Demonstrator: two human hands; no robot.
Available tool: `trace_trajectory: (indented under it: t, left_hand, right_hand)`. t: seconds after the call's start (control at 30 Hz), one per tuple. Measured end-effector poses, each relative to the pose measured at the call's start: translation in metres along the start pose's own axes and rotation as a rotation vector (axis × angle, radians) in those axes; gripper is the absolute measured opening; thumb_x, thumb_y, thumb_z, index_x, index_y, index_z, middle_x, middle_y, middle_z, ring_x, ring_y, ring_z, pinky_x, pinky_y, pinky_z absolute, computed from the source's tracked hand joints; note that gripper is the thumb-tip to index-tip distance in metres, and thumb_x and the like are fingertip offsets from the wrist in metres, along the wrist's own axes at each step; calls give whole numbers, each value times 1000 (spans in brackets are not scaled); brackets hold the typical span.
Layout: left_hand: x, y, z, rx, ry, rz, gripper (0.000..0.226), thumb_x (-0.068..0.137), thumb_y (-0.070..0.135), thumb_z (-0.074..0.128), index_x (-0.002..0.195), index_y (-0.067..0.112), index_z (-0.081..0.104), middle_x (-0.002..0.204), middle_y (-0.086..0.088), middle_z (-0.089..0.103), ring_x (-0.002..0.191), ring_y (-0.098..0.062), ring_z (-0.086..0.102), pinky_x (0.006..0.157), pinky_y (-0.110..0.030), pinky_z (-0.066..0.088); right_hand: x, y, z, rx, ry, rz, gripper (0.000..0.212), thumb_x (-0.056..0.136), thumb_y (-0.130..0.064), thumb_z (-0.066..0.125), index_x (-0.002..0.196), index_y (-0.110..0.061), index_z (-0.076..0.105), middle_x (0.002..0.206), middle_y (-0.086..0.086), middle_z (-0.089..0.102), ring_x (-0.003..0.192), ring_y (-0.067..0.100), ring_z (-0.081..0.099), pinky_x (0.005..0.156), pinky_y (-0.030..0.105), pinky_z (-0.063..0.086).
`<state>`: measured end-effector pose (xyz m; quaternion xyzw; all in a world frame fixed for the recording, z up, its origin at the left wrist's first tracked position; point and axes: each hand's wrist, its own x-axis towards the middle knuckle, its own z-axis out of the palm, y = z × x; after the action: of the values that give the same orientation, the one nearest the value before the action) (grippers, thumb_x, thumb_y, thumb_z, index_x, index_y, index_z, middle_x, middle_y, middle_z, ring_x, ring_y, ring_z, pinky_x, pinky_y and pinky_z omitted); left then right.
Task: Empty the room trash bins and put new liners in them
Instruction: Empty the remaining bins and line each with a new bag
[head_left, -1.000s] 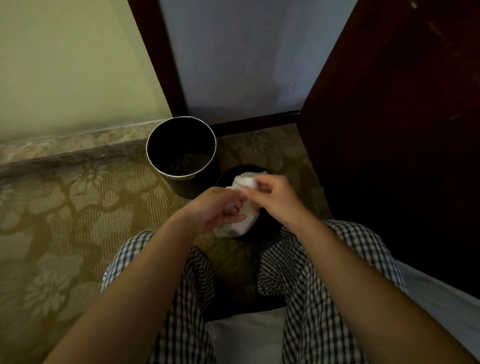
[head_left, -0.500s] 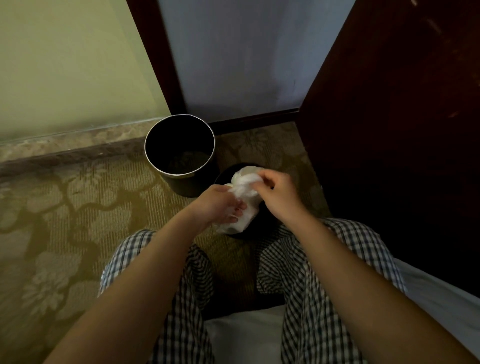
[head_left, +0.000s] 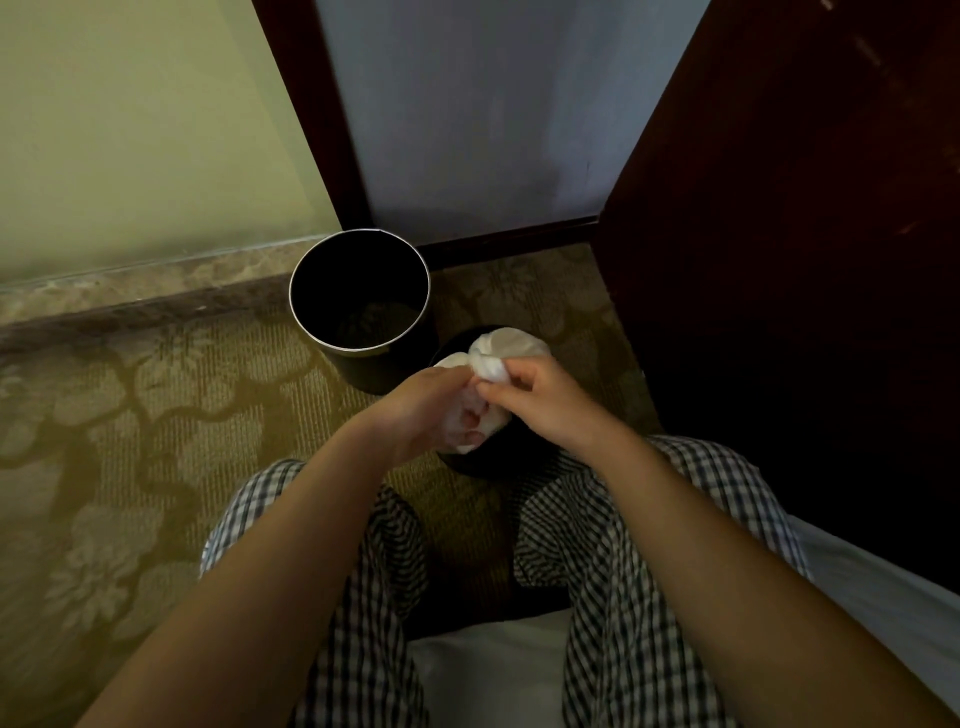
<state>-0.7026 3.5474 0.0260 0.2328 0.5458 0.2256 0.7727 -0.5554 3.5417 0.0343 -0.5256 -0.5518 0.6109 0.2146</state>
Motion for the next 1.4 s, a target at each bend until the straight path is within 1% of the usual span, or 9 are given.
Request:
trace_trajectory:
  t: [0.23, 0.37, 0.47, 0.57, 0.7, 0.8, 0.93, 1.13, 1.4]
  left_hand:
    - [-2, -2, -4, 254, -99, 129, 22, 97, 16, 48, 86, 11, 67, 76, -3, 58, 64, -9, 53, 55, -20, 44]
    - [-2, 0, -5, 302, -103, 102, 11, 90, 14, 55, 84, 7, 61, 77, -8, 52, 62, -15, 49, 54, -24, 40]
    - [-2, 0, -1, 275, -49, 32, 21, 91, 17, 50, 72, 11, 52, 65, -6, 40, 53, -16, 35, 53, -26, 30]
    - [-4, 1, 3, 188, 20, 35, 23, 94, 21, 43, 78, 12, 56, 65, -1, 49, 54, -15, 43, 53, -26, 33]
    - [-12, -1, 0, 340, 4, 194, 30, 99, 23, 41, 75, 10, 54, 59, 2, 42, 44, -7, 42, 46, -22, 34]
    - [-21, 0, -5, 488, 44, 257, 30, 101, 24, 39, 80, 7, 52, 59, -6, 38, 38, -7, 37, 39, -16, 31]
    - [-34, -1, -17, 530, 143, 342, 32, 100, 23, 43, 77, 7, 58, 60, -4, 46, 50, -13, 44, 46, -21, 35]
    - [-61, -11, -23, 679, 233, 581, 32, 99, 17, 44, 69, 13, 54, 58, 7, 42, 49, 0, 40, 48, -12, 31]
    - [-65, -23, -43, 937, 386, 611, 15, 96, 24, 49, 98, 24, 65, 89, 5, 51, 89, -12, 46, 76, -25, 39]
  right_hand:
    - [6, -1, -11, 71, 471, 0, 10, 92, -11, 57, 92, -18, 64, 78, -11, 59, 76, 1, 56, 66, 16, 45]
    - [4, -1, -6, -24, 290, -58, 18, 96, -7, 49, 93, -12, 66, 48, -22, 55, 49, -9, 50, 49, 7, 35]
    - [5, 0, -1, -100, 145, 13, 23, 98, -13, 43, 88, -16, 63, 57, -9, 58, 50, -1, 52, 54, 20, 42]
    - [6, 7, -2, -179, 69, 85, 27, 98, -29, 42, 101, -14, 64, 89, 11, 67, 83, 16, 65, 77, 38, 51]
    - [1, 7, -7, -186, 41, 47, 37, 97, -37, 47, 101, -4, 63, 73, 5, 61, 65, -2, 59, 60, 25, 44]
    - [-3, 5, -13, -238, 29, -12, 36, 94, -38, 54, 94, -3, 62, 76, 5, 56, 67, 8, 54, 62, 27, 40]
    - [-13, 3, -22, -305, 29, -39, 23, 88, -40, 60, 101, -21, 61, 93, -3, 61, 90, 9, 59, 74, 28, 48]
    - [-28, -4, -27, -359, 35, -141, 4, 91, -24, 60, 91, -24, 64, 85, -11, 61, 81, -1, 56, 70, 17, 44]
    - [-17, -17, -25, -496, 43, -158, 9, 92, -25, 57, 98, -28, 63, 91, -13, 62, 85, -3, 56, 68, 15, 44]
